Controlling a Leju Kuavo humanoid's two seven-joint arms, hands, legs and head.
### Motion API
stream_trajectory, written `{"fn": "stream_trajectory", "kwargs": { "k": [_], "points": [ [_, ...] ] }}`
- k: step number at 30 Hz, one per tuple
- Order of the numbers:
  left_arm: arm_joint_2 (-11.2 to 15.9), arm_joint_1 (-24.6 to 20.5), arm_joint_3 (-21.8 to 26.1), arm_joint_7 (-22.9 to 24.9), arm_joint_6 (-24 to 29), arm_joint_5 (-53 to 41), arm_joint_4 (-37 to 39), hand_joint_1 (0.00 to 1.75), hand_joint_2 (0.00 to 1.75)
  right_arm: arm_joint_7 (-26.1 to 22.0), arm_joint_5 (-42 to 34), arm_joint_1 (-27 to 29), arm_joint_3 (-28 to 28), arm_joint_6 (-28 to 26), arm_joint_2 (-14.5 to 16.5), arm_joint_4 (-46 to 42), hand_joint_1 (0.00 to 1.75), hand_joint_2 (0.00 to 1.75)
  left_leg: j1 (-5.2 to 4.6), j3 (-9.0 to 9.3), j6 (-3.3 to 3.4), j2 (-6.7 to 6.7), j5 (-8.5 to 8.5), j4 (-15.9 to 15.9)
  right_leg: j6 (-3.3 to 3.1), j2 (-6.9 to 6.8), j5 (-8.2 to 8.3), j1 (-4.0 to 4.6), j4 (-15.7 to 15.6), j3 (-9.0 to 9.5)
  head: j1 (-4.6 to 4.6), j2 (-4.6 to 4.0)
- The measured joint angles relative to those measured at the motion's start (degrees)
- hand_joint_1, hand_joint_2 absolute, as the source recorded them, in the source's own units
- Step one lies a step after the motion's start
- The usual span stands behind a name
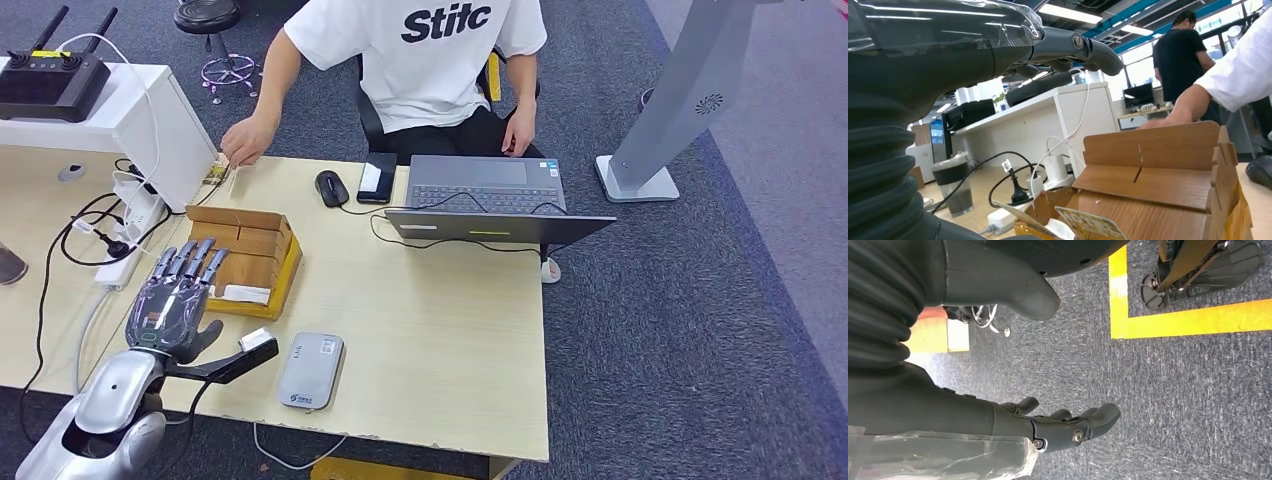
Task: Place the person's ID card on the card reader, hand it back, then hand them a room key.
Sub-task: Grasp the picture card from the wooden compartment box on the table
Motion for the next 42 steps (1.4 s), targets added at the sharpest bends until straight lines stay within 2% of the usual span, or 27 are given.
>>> {"fn": "stream_trajectory", "kwargs": {
  "k": [11,24,30,35,39,42],
  "points": [
    [-2.6,-1.6,2.0,0.1,0.1,-0.7,6.5,0.00,1.75,0.0,0.8,0.0,0.0,0.0,0.0,0.0,0.00,1.75,0.00,0.00,0.00,0.00,0.00,0.0,0.00,0.00,0.00,0.00,0.0,-0.01,0.00,0.00],
    [-3.9,-2.4,4.0,0.0,0.1,-1.1,9.8,0.00,1.75,0.0,1.4,0.0,0.0,0.1,0.0,0.0,0.00,1.75,0.00,0.00,0.00,0.00,0.00,0.0,0.00,0.00,0.00,0.00,0.0,-0.01,0.01,0.00],
    [-4.5,-2.7,4.5,-0.4,0.8,-0.9,10.6,0.14,1.75,0.0,1.8,0.0,0.0,0.4,0.0,0.0,0.00,1.75,0.00,0.00,0.00,0.00,0.00,0.0,0.00,0.00,0.00,0.00,0.0,-0.01,-0.01,0.00],
    [-5.1,-3.3,4.7,-1.1,1.9,-0.9,11.6,0.17,1.75,0.0,2.3,0.0,0.0,0.7,0.0,0.0,0.00,1.75,0.00,0.00,0.00,0.00,0.00,0.0,0.00,0.00,0.00,0.00,0.0,0.00,0.00,0.00],
    [-5.6,-3.7,4.8,-1.9,3.0,-0.5,12.4,0.31,1.75,0.0,2.7,-0.1,0.0,0.8,0.0,0.0,0.00,1.75,0.00,-0.01,0.00,0.00,0.00,0.0,0.00,0.00,0.00,0.00,0.0,-0.01,-0.01,0.00],
    [-6.0,-4.1,5.0,-2.3,3.9,-0.3,13.1,0.32,1.75,0.1,2.9,-0.1,0.0,0.9,0.0,0.0,0.00,1.75,0.00,-0.01,0.00,-0.01,0.00,0.0,0.00,0.00,0.00,0.00,0.0,0.00,0.00,0.00]
  ]
}}
